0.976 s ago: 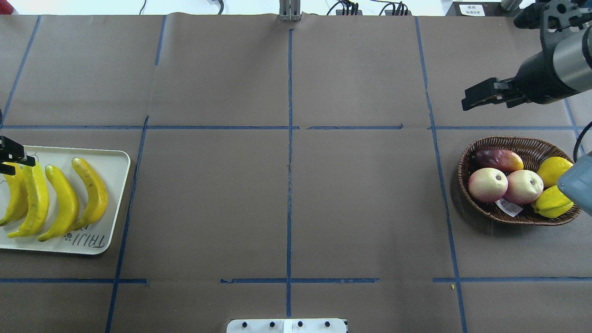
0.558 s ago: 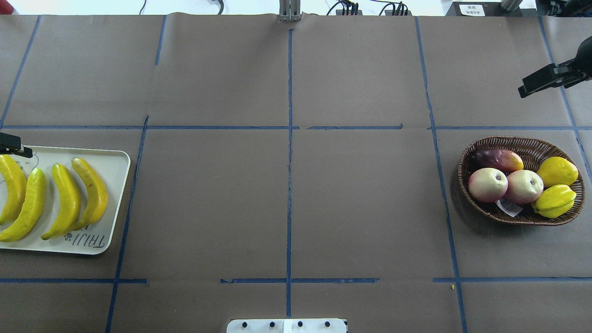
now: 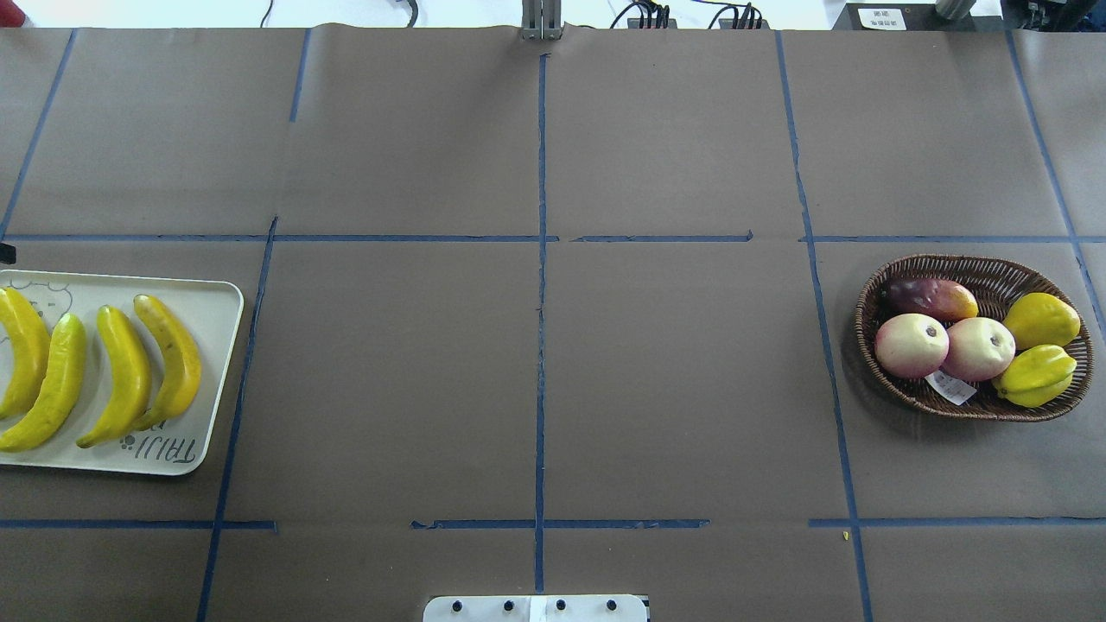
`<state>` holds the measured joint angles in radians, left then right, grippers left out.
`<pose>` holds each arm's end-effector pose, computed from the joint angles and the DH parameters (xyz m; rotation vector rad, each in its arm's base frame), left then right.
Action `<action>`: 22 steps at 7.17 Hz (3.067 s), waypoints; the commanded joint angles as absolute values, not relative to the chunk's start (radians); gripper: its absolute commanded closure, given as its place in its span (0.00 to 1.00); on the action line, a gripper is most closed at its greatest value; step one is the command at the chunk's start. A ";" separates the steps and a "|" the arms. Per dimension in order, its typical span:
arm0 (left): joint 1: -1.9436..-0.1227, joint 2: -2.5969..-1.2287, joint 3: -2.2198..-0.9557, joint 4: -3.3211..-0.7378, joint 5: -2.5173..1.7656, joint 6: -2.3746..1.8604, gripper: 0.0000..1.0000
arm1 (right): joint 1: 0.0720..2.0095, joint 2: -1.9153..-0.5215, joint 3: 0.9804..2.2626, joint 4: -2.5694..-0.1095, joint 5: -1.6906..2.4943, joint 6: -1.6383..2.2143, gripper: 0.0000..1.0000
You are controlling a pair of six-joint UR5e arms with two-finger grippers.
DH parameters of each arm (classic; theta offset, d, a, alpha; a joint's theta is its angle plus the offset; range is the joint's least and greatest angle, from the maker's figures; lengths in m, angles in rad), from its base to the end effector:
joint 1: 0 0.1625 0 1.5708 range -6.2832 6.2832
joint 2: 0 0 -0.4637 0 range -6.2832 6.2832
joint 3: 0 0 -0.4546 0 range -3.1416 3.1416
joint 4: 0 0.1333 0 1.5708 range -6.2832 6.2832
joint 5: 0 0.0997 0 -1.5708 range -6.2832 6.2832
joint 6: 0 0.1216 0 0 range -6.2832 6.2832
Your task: Transfer all bananas from basket to plate
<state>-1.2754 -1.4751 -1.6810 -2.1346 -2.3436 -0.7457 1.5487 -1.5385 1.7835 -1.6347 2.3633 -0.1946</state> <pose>0.1113 -0.5320 0.6359 0.1028 0.9238 -0.1941 0.0341 -0.5703 0.5817 0.2397 -0.7750 -0.2765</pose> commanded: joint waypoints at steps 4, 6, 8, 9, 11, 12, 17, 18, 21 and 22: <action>-1.547 -1.479 -1.677 -1.582 -2.341 0.022 0.00 | 1.598 -1.628 1.758 -1.629 2.395 -0.170 0.00; -1.569 -1.486 -1.654 -1.557 -2.347 0.026 0.00 | 1.598 -1.614 1.648 -1.629 2.394 -0.167 0.00; -1.569 -1.488 -1.649 -1.555 -2.405 -0.002 0.00 | 1.598 -1.615 1.632 -1.631 2.398 -0.163 0.00; -1.569 -1.488 -1.651 -1.555 -2.413 -0.002 0.00 | 1.598 -1.620 1.623 -1.631 2.398 -0.163 0.00; -1.568 -1.489 -1.643 -1.565 -2.411 -0.017 0.00 | 1.600 -1.629 1.624 -1.632 2.396 -0.137 0.00; -1.568 -1.488 -1.644 -1.569 -2.413 -0.020 0.00 | 1.600 -1.629 1.673 -1.629 2.385 -0.003 0.00; -1.569 -1.488 -1.644 -1.571 -2.413 -0.020 0.00 | 1.630 -1.631 1.668 -1.632 2.399 -0.034 0.00; -1.568 -1.488 -1.644 -1.571 -2.413 -0.020 0.00 | 1.637 -1.629 1.667 -1.634 2.401 -0.034 0.00; -1.568 -1.488 -1.643 -1.571 -2.413 -0.020 0.00 | 1.638 -1.629 1.671 -1.632 2.402 -0.034 0.00; -1.568 -1.489 -1.643 -1.571 -2.413 -0.020 0.00 | 1.640 -1.629 1.671 -1.631 2.402 -0.034 0.00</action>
